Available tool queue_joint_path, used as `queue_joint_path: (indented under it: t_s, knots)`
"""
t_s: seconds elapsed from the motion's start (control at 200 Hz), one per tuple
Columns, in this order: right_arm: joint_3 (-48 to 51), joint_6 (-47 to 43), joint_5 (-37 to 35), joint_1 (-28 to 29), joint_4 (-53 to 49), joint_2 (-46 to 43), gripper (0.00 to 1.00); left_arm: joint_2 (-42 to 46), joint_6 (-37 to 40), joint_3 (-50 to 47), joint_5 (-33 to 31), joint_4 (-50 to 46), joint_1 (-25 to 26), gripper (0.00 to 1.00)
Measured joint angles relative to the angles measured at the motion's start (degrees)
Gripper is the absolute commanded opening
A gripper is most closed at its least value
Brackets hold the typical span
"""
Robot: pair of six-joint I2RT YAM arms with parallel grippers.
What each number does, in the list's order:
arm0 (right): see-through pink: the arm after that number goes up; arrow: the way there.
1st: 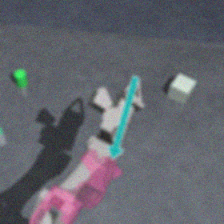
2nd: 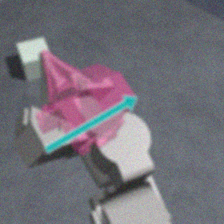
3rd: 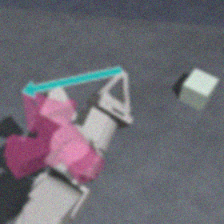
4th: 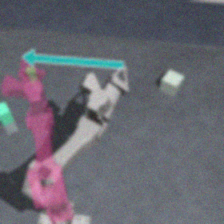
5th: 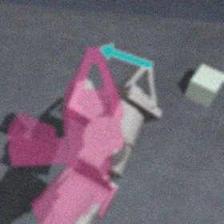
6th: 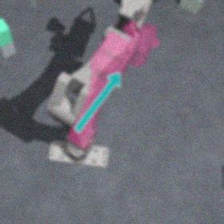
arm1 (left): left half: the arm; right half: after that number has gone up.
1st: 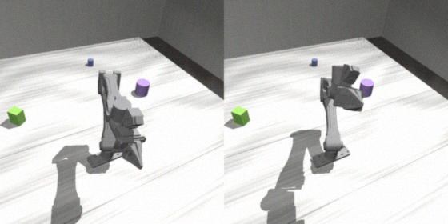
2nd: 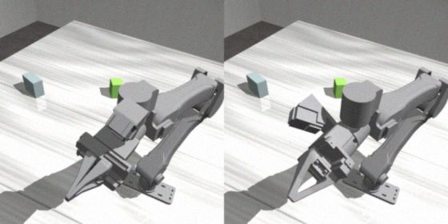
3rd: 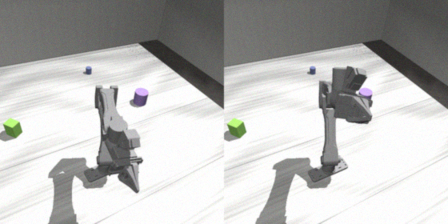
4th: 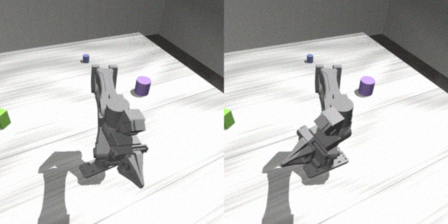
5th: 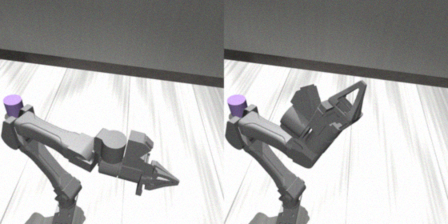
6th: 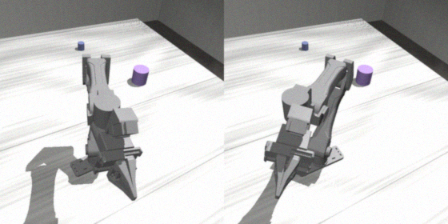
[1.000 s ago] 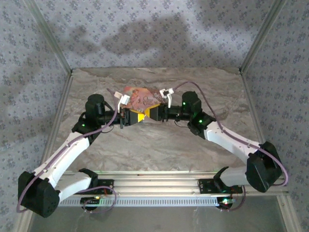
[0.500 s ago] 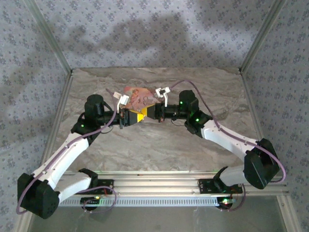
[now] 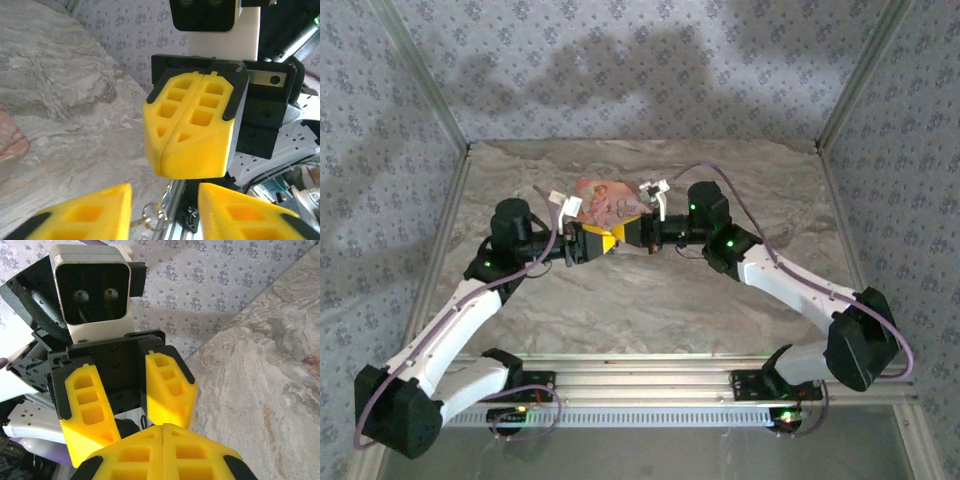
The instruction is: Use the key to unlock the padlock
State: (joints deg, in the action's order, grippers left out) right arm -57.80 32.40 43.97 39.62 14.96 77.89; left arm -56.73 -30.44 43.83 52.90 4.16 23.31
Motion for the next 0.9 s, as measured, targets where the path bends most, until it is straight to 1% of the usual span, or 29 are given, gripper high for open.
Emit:
queue_joint_path:
  t_s: [0.18, 0.425, 0.605, 0.804, 0.899]
  knots:
    - [-2.9, -3.6, 1.5, -0.5, -4.0, 0.0, 0.00, 1.1, -3.4, -2.5, 0.3, 5.2, -0.1, 0.47]
    - [-3.3, -4.5, 2.7, -1.4, -4.5, 0.0, 0.00, 0.7, -8.2, -5.6, 0.7, 12.5, 0.3, 0.46]
    - [-3.3, -4.4, 3.4, -1.4, -4.4, 0.0, 0.00, -0.5, -9.2, -5.6, 1.0, 15.3, 1.9, 0.43]
    - [-3.3, -4.4, 3.5, -1.5, -4.2, 0.0, 0.00, -1.7, -9.6, -5.6, 1.3, 16.0, 2.1, 0.36]
    - [-3.3, -4.4, 3.4, -1.5, -4.1, 0.0, 0.00, -1.9, -9.6, -5.6, 1.4, 16.0, 2.2, 0.36]
